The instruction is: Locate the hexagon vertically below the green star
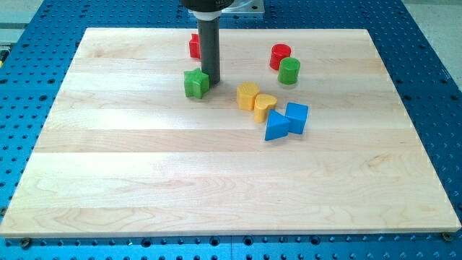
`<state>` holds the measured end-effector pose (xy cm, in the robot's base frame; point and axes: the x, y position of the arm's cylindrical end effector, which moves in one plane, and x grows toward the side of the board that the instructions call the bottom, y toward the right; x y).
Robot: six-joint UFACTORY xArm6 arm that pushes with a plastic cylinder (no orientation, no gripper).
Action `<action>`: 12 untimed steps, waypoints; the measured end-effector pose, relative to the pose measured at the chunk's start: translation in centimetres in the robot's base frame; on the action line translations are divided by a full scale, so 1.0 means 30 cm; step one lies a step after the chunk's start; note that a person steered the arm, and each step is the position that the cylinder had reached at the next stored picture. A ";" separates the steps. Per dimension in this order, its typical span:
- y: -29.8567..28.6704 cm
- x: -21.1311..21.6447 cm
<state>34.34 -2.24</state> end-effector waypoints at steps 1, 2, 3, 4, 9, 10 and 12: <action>0.239 0.000; 0.366 0.007; 0.318 0.111; 0.244 0.206; 0.058 0.166; 0.041 0.205; 0.127 0.238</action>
<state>41.48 1.58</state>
